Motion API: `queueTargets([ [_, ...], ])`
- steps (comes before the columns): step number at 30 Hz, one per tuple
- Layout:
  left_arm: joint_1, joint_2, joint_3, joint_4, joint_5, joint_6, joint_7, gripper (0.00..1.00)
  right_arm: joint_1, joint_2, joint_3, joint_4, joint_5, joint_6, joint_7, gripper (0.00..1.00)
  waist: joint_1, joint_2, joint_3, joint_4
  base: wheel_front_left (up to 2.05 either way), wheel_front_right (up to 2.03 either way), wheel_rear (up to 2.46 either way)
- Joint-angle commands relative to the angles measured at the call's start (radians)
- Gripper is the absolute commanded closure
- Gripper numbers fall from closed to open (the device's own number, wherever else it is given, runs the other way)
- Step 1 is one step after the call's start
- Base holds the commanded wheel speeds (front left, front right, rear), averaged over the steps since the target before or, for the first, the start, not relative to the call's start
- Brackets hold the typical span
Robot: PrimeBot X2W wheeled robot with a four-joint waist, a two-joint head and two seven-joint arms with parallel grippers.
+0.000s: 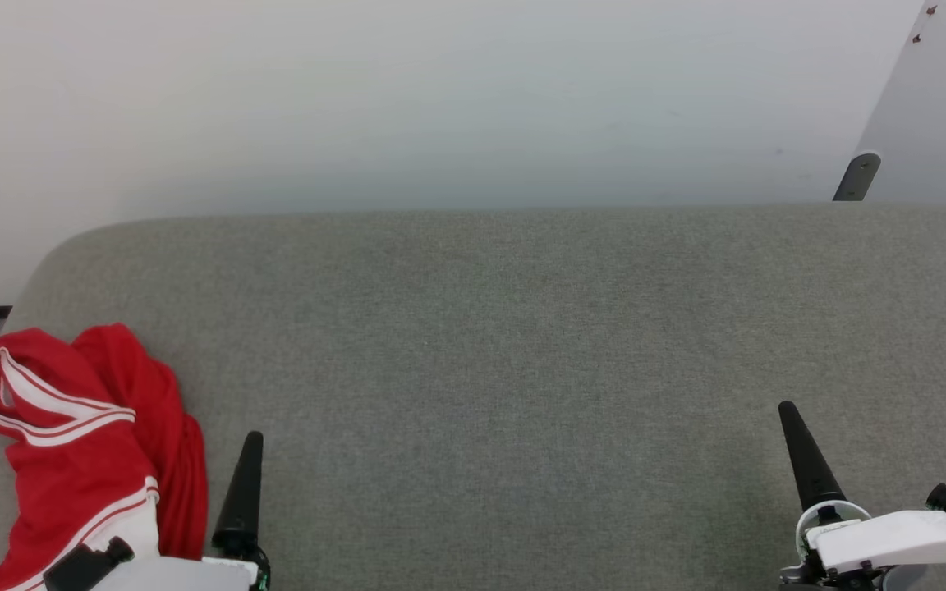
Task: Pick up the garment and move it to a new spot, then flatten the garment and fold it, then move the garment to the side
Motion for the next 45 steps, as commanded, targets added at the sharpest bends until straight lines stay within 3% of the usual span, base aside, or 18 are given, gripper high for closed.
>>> queueTargets([
  [1,0.002,0.012,-0.004,-0.019,0.032,0.007,-0.008,0.00,-0.021,-0.005,0.006,-0.008,-0.030,0.000,-0.010,0.00,0.0000,0.0000,-0.001,0.000,0.00,0.00,0.00],
  [27,0.050,0.078,-0.029,-0.059,0.693,0.128,-0.084,0.00,-0.012,0.007,-0.006,0.002,-0.648,0.001,-0.080,0.00,0.0000,0.0000,-0.007,-0.004,0.00,0.00,0.00],
  [45,0.084,0.101,-0.037,-0.084,0.919,0.165,-0.125,0.00,-0.005,0.020,-0.020,0.004,-0.909,0.001,-0.108,0.00,0.0000,0.0000,-0.007,-0.007,0.00,0.00,0.00],
])
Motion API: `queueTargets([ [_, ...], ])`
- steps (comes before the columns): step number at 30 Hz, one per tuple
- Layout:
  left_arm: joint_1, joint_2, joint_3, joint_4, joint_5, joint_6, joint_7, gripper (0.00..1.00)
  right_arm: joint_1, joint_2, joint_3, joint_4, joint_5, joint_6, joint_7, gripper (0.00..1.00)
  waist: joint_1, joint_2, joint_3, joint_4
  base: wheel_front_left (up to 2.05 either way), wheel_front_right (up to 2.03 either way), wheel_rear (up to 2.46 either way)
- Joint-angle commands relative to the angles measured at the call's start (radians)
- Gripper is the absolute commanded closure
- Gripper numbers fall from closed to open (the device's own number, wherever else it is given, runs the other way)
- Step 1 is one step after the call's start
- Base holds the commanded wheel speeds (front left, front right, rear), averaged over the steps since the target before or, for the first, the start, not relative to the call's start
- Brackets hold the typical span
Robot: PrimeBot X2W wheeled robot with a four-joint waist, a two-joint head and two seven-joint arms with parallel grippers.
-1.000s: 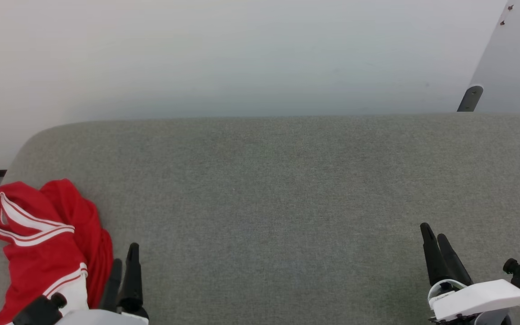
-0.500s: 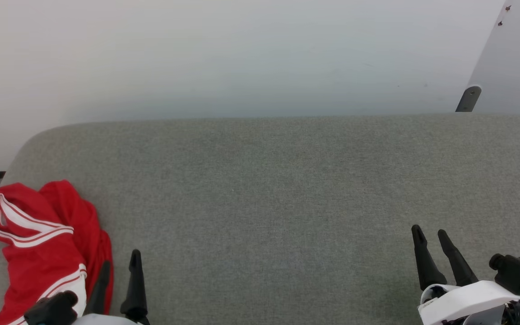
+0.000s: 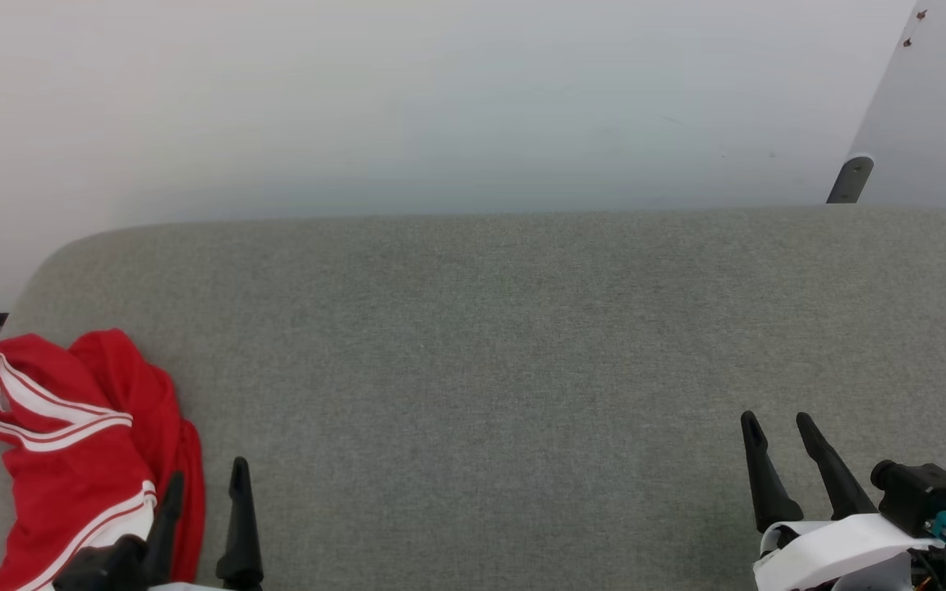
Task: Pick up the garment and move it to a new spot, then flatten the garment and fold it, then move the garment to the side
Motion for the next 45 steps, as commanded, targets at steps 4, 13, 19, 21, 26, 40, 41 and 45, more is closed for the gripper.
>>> queueTargets([
  [4,0.014,0.011,0.007,-0.016,0.045,0.003,-0.014,0.00,-0.002,0.002,-0.002,-0.006,-0.050,0.001,-0.013,0.00,0.0000,0.0000,-0.001,-0.001,0.00,0.00,0.00],
  [13,0.031,0.007,0.015,-0.038,0.115,0.003,-0.031,0.00,0.002,0.007,-0.008,-0.009,-0.137,0.001,-0.028,0.00,0.0000,0.0000,-0.002,-0.003,0.00,0.00,0.00],
  [19,0.040,0.003,0.026,-0.047,0.149,-0.013,-0.043,0.00,0.001,0.009,-0.006,-0.009,-0.183,0.001,-0.039,0.00,0.0000,0.0000,-0.003,-0.003,0.00,0.00,0.00],
  [21,0.043,0.000,0.028,-0.049,0.159,-0.019,-0.047,0.00,0.001,0.009,-0.004,-0.009,-0.199,0.001,-0.042,0.00,0.0000,0.0000,-0.004,-0.003,0.00,0.00,0.00],
  [26,0.051,-0.002,0.035,-0.052,0.188,-0.036,-0.056,0.00,0.000,0.008,0.000,-0.008,-0.231,0.001,-0.049,0.00,0.0000,0.0000,-0.006,-0.004,0.00,0.00,0.00],
  [40,0.057,-0.022,0.058,-0.046,0.230,-0.073,-0.065,0.00,0.002,0.010,0.000,-0.008,-0.277,0.001,-0.062,0.00,0.0000,0.0000,-0.011,-0.007,0.00,0.00,0.00],
  [41,0.057,-0.023,0.060,-0.045,0.230,-0.076,-0.065,0.00,0.002,0.011,-0.001,-0.008,-0.277,0.001,-0.062,0.00,0.0000,0.0000,-0.012,-0.007,0.00,0.00,0.00],
  [45,0.056,-0.032,0.068,-0.041,0.220,-0.087,-0.065,0.00,0.001,0.011,-0.003,-0.006,-0.277,0.001,-0.062,0.00,0.0000,0.0000,-0.013,-0.006,0.00,0.00,0.00],
])
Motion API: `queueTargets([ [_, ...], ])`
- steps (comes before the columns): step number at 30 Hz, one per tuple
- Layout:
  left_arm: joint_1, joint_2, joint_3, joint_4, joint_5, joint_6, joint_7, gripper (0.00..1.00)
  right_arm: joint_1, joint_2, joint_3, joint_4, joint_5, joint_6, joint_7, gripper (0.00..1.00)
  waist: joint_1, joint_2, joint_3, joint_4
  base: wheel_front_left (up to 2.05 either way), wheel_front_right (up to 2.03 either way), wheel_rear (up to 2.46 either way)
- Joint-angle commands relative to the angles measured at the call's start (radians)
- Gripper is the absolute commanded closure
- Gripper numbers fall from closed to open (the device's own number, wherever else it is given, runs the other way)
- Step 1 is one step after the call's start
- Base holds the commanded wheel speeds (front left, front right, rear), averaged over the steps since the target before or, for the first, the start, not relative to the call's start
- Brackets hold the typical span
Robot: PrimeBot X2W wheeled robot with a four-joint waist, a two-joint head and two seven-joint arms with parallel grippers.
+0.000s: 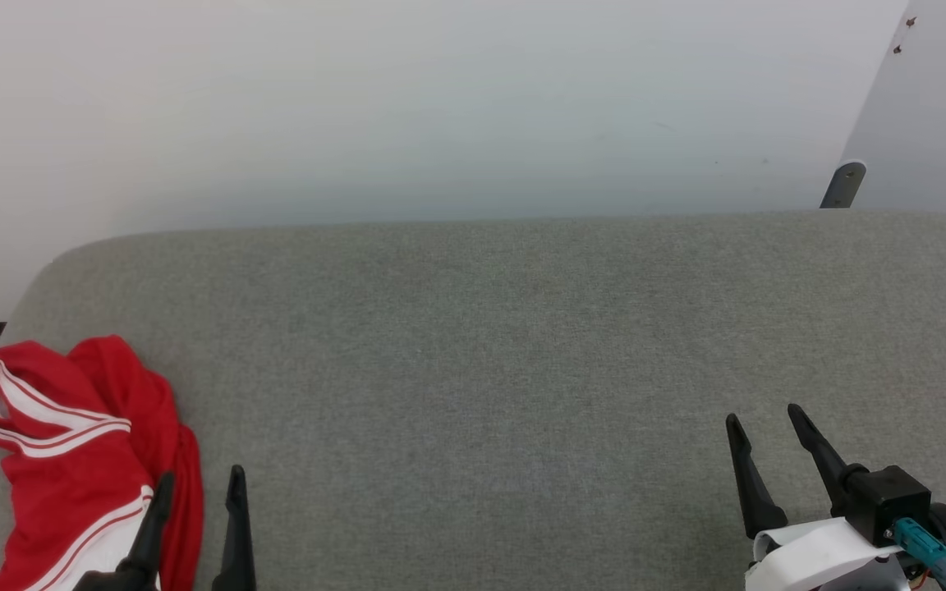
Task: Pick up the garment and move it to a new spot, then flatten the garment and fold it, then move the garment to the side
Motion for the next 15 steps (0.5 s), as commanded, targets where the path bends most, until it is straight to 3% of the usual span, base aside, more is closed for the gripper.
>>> queueTargets([
  [1,0.004,-0.005,0.006,0.003,-0.006,-0.007,0.000,0.00,0.001,0.003,0.000,0.001,0.002,0.001,-0.006,0.00,0.0000,0.0000,-0.001,0.001,0.00,0.00,0.00],
  [8,0.002,-0.011,0.036,0.015,-0.014,-0.003,0.000,0.00,0.013,0.001,-0.003,0.003,0.013,0.001,-0.005,0.00,0.0000,0.0000,-0.019,0.049,0.00,0.00,0.00],
  [15,0.005,0.005,0.067,0.026,-0.022,0.014,0.006,0.00,0.023,0.000,0.040,0.015,0.031,0.001,0.004,0.00,0.0000,0.0000,-0.058,0.178,0.00,0.00,0.00],
])
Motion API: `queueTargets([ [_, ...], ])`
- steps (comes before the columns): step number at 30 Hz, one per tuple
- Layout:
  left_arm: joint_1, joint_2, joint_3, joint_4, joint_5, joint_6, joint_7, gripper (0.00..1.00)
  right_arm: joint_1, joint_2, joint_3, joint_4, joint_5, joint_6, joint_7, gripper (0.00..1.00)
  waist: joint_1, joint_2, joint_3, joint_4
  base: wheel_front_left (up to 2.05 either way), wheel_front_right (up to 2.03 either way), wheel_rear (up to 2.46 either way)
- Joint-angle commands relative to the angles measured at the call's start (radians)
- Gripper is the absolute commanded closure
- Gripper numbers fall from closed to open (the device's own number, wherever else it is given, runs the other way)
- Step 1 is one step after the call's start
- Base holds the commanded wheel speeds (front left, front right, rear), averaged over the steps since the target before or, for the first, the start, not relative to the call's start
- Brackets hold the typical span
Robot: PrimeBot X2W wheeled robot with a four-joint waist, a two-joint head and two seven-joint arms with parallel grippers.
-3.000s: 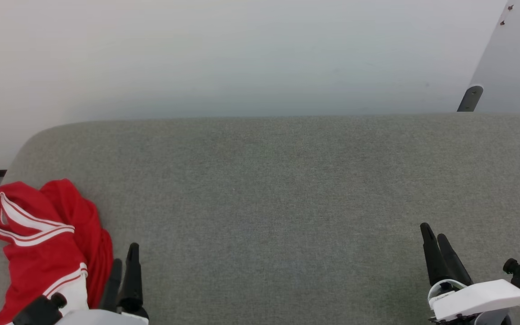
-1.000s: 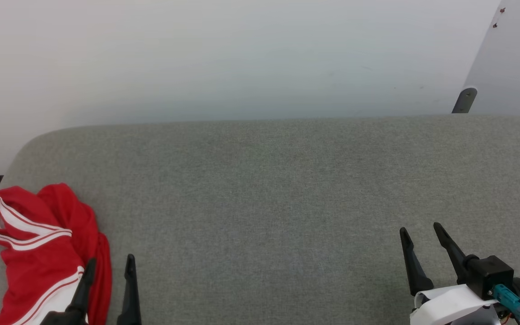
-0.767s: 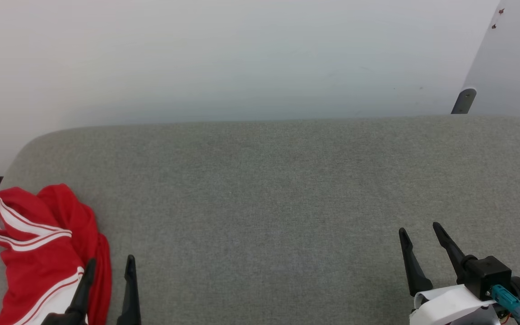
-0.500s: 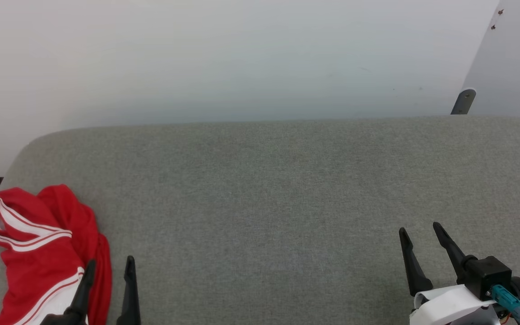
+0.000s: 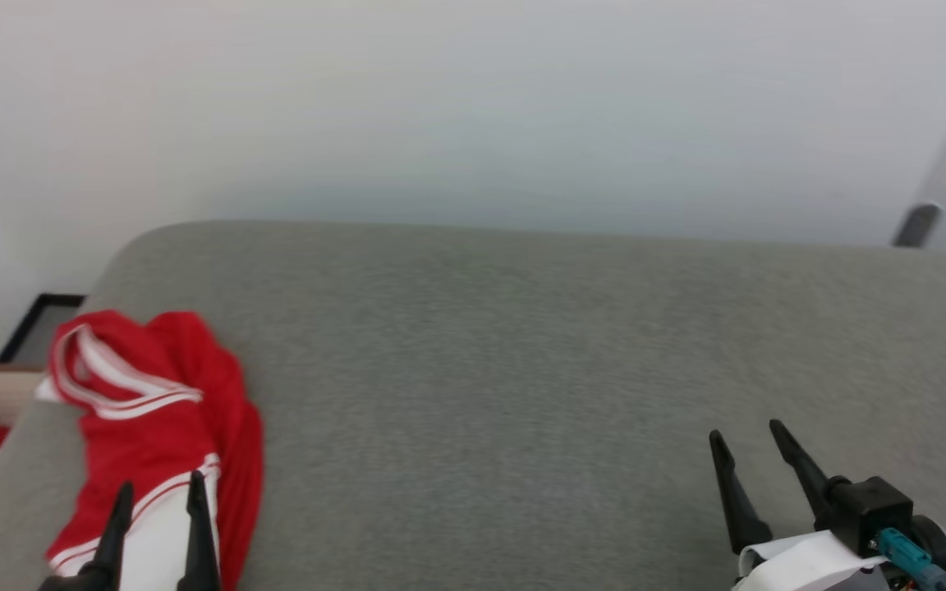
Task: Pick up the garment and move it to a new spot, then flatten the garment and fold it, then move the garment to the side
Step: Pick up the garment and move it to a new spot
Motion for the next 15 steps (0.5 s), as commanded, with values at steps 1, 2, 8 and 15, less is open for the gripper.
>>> queueTargets([
  [1,0.007,0.007,0.007,-0.005,-0.006,0.007,0.005,0.00,0.009,0.002,0.012,0.005,0.011,0.000,0.002,0.00,-0.0001,-0.0001,-0.036,0.096,0.00,0.00,0.00],
  [2,0.007,0.007,0.007,-0.005,-0.006,0.007,0.005,0.00,0.009,0.002,0.012,0.005,0.011,0.000,0.002,0.00,-0.0001,-0.0001,-0.036,0.096,0.00,0.00,0.00],
  [8,0.020,0.033,0.025,-0.037,-0.007,0.021,0.042,0.00,-0.002,0.010,0.066,0.027,0.038,0.000,0.001,0.00,-0.0001,-0.0001,-0.074,0.228,0.00,0.00,0.00],
  [15,0.029,0.045,0.054,-0.083,-0.027,0.037,0.063,0.00,-0.054,0.013,0.143,0.057,0.065,0.000,-0.001,0.00,-0.0001,-0.0001,-0.069,0.325,0.00,0.00,0.00],
])
